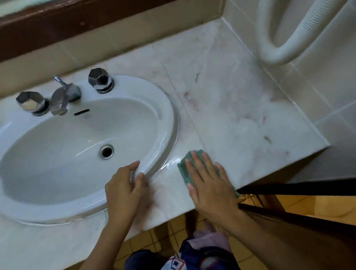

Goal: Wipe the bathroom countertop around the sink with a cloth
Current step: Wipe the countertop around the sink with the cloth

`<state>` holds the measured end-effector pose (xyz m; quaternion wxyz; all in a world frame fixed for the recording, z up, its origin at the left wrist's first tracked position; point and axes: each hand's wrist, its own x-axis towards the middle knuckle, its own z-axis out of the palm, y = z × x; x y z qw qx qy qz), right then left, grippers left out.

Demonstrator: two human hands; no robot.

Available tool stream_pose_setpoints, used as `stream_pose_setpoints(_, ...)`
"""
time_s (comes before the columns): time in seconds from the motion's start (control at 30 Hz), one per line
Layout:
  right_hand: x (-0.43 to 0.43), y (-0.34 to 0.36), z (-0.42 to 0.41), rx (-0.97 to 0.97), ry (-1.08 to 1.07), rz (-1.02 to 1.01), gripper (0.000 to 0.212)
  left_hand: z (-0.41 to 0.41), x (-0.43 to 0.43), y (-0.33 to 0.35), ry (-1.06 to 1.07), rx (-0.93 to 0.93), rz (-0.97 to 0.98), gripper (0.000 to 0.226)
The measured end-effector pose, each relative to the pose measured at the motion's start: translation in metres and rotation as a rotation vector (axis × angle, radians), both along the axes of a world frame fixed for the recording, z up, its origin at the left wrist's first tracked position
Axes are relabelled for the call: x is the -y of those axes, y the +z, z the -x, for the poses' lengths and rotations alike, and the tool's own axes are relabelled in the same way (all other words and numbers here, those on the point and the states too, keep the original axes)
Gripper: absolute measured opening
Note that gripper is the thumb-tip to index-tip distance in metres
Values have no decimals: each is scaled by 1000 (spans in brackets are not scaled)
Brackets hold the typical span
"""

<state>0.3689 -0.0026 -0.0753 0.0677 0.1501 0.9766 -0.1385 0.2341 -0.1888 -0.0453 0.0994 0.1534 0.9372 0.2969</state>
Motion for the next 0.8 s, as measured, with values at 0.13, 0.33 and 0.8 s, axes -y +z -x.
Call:
stream_pose_setpoints(0.13, -59, -9, 25, 33, -236, -62, 62, 2, -8, 0, -64, 36, -2, 55)
stream_pose_setpoints(0.33, 26, 6, 92, -40, -368, 21, 63, -6, 17, 1, 33, -50, 11, 49)
stream_pose_setpoints(0.8, 45, 2, 66, 10, -331, -21, 65, -59, 87, 5, 34, -139, -101, 39)
